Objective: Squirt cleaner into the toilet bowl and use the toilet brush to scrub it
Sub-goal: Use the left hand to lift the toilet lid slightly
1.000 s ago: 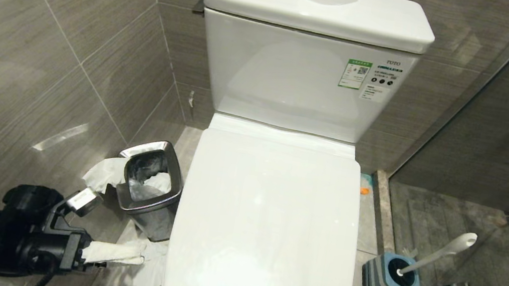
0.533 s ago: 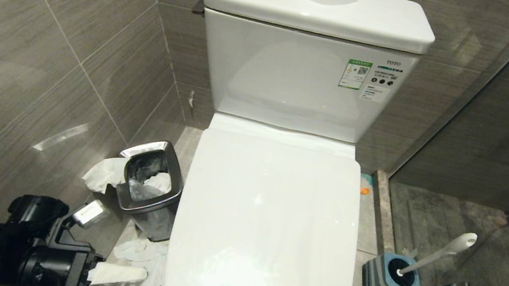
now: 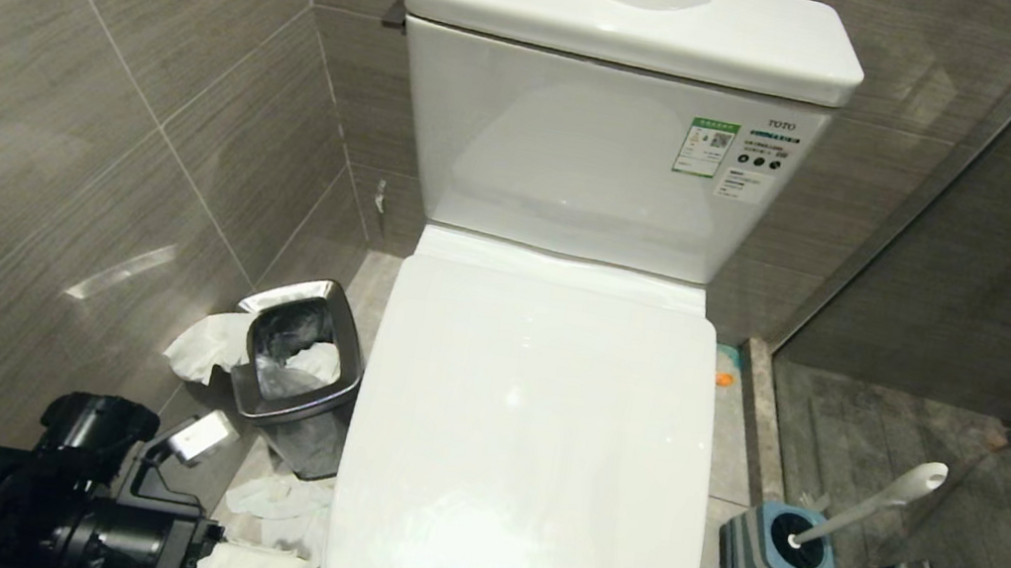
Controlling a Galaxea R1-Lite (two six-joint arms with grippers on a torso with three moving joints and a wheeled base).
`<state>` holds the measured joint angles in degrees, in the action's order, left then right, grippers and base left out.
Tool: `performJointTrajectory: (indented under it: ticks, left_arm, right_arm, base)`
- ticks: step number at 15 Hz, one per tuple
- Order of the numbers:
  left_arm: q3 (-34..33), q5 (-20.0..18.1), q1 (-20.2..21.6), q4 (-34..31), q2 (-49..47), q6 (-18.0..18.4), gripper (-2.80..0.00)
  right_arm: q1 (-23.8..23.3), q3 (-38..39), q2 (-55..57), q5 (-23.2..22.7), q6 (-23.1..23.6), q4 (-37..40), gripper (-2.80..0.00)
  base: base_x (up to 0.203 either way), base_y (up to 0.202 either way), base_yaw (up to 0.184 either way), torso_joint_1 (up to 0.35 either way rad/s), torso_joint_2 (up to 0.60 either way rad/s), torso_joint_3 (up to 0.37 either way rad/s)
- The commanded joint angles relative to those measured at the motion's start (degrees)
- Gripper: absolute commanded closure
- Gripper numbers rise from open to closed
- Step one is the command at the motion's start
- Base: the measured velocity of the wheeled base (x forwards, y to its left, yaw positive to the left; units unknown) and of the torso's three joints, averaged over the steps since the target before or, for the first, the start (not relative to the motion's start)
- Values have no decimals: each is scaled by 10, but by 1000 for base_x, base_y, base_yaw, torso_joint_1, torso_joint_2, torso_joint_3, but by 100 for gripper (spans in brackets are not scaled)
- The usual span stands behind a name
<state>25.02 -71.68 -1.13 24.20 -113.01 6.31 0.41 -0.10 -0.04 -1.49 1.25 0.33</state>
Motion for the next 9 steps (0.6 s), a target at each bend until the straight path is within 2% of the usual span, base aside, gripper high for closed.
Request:
performJointTrajectory:
  ticks: [1, 6, 9]
  left_arm:
    - [1, 0, -12, 1, -3, 0, -280]
    - [9, 7, -17, 4, -4, 2, -280]
    - [9, 23, -20, 9, -9, 6, -280]
  right_arm:
    - [0, 0, 0, 0, 0, 0, 0]
    - [0, 0, 0, 0, 1, 0, 0]
    - [0, 0, 0, 0, 1, 0, 0]
  base:
    - [0, 0, 0, 0, 0, 0]
    - [0, 0, 0, 0, 0, 0]
    - [0, 0, 0, 0, 0, 0]
